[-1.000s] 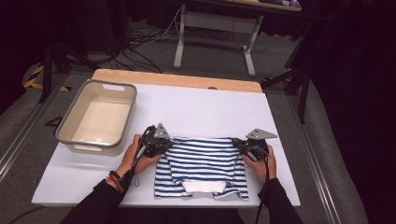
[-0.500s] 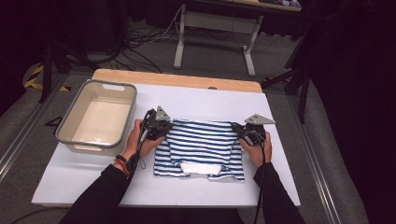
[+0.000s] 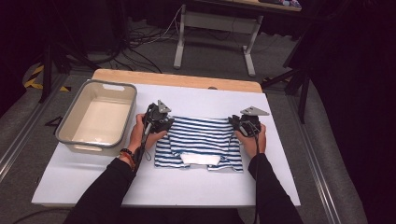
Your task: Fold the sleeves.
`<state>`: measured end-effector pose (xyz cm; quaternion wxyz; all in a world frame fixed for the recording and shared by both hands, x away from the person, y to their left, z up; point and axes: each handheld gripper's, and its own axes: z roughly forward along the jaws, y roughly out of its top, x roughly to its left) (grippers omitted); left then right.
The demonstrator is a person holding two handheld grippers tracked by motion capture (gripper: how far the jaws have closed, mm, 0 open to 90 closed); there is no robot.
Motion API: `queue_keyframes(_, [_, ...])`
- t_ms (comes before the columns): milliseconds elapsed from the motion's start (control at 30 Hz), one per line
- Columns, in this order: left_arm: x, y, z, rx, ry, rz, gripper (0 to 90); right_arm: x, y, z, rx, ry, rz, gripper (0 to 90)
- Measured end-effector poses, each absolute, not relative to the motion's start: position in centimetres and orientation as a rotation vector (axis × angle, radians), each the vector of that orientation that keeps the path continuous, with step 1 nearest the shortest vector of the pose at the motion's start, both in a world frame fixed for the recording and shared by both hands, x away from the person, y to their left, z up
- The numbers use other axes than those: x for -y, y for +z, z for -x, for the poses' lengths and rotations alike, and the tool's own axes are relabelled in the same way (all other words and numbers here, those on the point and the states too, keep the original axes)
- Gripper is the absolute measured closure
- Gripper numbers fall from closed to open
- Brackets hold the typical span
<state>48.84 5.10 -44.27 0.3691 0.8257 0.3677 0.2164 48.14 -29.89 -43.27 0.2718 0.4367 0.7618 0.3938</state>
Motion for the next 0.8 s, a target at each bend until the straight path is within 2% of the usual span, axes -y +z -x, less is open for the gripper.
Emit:
queue_keyframes(100, [-5.2,-43.9,-48.3,-0.926,0.538,-2.086,45.9,29.8,-42.9,-47.4,-2.015,1.055,-1.171,60.8])
queue_keyframes(167, [-5.1,-43.5,-47.7,-0.893,0.561,-2.078,38.8,29.8,-42.4,-46.6,-2.002,1.052,-1.148,58.5])
queue_keyframes(233, [-5.0,-43.3,-47.2,-0.876,0.57,-2.075,37.2,29.8,-42.3,-46.3,-2.005,1.059,-1.134,59.2])
queue_keyframes(300, [-4.9,-42.7,-45.3,-0.782,0.582,-2.082,32.8,29.5,-41.9,-44.5,-2.045,1.107,-1.074,61.8])
queue_keyframes(667, [-5.1,-43.7,-40.0,-0.598,0.5,-2.144,30.6,28.8,-42.9,-39.8,-2.244,1.171,-0.932,66.5])
queue_keyframes(800, [-5.1,-44.6,-38.8,-0.554,0.469,-2.187,33.9,28.8,-43.5,-38.3,-2.304,1.167,-0.921,65.4])
